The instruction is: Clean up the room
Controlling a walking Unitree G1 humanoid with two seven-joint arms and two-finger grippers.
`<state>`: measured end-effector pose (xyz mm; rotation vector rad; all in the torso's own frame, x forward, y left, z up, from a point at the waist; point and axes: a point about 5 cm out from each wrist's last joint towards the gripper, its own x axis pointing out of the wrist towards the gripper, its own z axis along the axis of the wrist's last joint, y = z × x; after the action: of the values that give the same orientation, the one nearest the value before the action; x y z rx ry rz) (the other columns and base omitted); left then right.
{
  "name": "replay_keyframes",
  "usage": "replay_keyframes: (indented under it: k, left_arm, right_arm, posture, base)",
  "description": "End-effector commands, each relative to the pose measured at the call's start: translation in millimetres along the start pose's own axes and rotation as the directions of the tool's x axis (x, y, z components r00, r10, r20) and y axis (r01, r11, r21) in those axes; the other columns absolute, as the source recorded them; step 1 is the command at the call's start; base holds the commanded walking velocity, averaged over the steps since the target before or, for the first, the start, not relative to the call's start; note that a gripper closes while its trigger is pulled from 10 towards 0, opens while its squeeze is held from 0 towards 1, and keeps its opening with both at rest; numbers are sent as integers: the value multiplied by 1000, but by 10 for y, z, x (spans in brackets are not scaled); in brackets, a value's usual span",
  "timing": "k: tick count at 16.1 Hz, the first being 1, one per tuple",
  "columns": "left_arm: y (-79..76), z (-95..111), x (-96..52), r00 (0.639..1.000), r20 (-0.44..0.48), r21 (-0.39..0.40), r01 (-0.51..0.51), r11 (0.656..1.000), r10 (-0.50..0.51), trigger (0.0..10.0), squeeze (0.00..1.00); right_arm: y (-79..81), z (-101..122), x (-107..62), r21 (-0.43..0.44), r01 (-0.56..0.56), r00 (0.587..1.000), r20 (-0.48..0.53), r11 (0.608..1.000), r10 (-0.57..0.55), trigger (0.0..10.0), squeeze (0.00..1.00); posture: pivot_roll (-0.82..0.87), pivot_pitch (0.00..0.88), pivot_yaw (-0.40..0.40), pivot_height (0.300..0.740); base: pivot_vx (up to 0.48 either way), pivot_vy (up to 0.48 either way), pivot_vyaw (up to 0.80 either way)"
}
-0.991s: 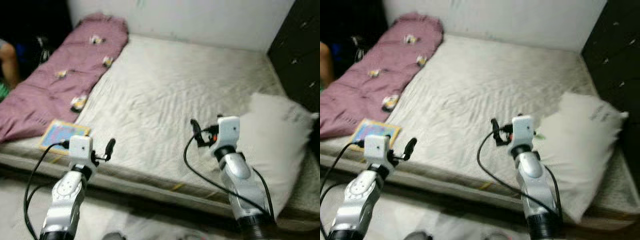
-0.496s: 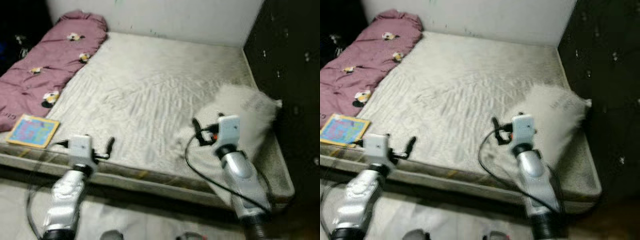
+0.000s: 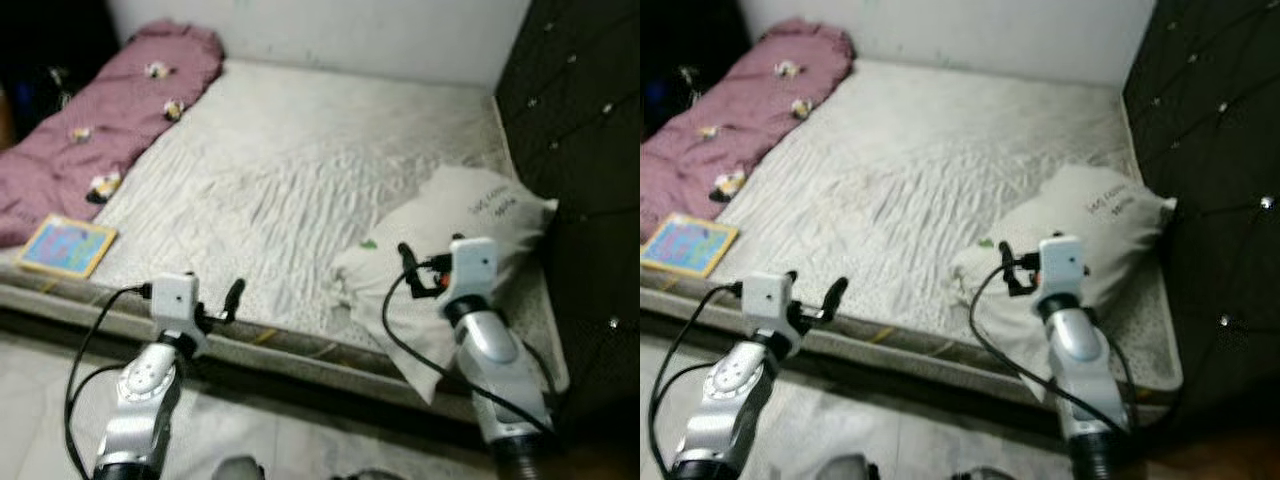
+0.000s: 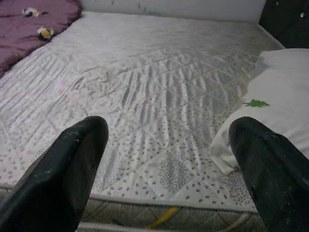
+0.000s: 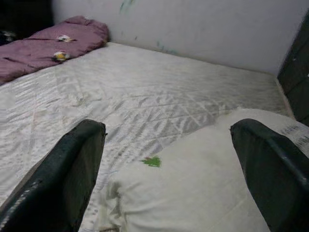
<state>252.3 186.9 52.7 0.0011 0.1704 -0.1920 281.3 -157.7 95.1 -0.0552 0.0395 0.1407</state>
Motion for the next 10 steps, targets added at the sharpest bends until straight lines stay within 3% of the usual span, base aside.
replay_keyframes:
  k: [1, 5, 10]
  left_arm:
    - [4, 49, 7, 1000, 20, 3, 12, 1000, -12, 10000, 0]
    - [0, 51, 2, 1000, 21, 4, 18, 1000, -18, 10000, 0]
    - [-2, 52, 10, 1000, 21, 7, 22, 1000, -22, 10000, 0]
  right_arm:
    - [3, 46, 2, -4, 2, 1000, 13, 1000, -2, 10000, 0]
    - [-2, 44, 6, -4, 4, 1000, 12, 1000, -3, 10000, 0]
    - [-7, 45, 17, -7, 6, 1000, 9, 1000, -6, 10000, 0]
  posture:
    - [-23, 0, -34, 740]
    - [-21, 0, -35, 740]
    - [-22, 0, -35, 740]
  base:
    - [277, 0, 0]
    - [286, 0, -319]
    - [313, 0, 0]
